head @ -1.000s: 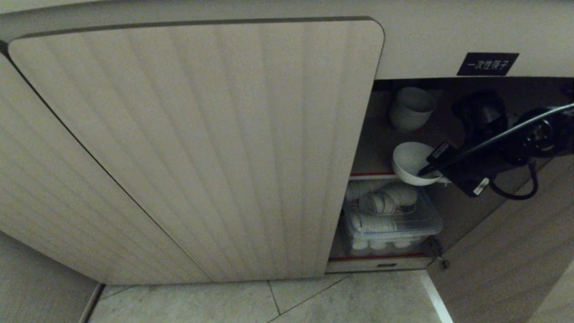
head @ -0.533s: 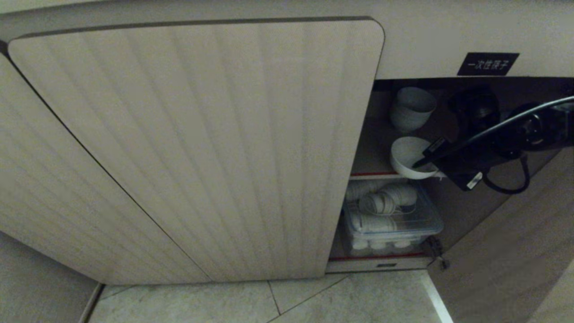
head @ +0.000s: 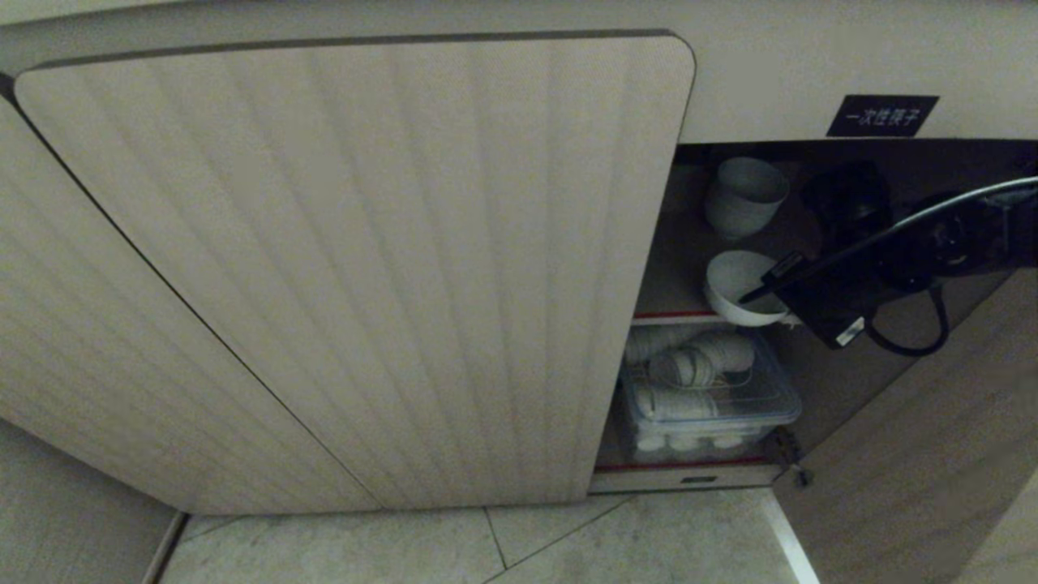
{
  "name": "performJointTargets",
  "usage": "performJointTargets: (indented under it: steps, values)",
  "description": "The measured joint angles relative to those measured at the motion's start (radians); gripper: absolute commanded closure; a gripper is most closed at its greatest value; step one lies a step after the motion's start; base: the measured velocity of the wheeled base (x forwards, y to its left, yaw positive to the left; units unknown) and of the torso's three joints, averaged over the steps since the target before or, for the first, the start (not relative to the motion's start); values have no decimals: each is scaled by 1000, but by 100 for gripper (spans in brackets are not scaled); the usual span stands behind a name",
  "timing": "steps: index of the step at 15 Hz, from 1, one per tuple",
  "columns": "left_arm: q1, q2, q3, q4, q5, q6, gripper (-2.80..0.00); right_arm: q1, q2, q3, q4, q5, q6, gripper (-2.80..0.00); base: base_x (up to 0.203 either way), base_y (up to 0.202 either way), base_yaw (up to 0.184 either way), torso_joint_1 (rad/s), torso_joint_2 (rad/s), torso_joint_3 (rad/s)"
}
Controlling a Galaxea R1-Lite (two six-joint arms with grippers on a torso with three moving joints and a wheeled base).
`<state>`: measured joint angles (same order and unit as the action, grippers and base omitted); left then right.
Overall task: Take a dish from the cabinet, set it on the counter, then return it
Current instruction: Put it back into the cabinet
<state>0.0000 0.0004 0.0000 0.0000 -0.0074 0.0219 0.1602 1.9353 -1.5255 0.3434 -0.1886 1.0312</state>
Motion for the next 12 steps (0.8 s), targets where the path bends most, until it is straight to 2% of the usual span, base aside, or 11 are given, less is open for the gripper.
performJointTargets:
  steps: [12]
  values:
    - [0, 0, 0, 0, 0, 1, 0, -3, 49, -60, -11, 0, 24, 0, 0, 0, 0, 0, 0, 0]
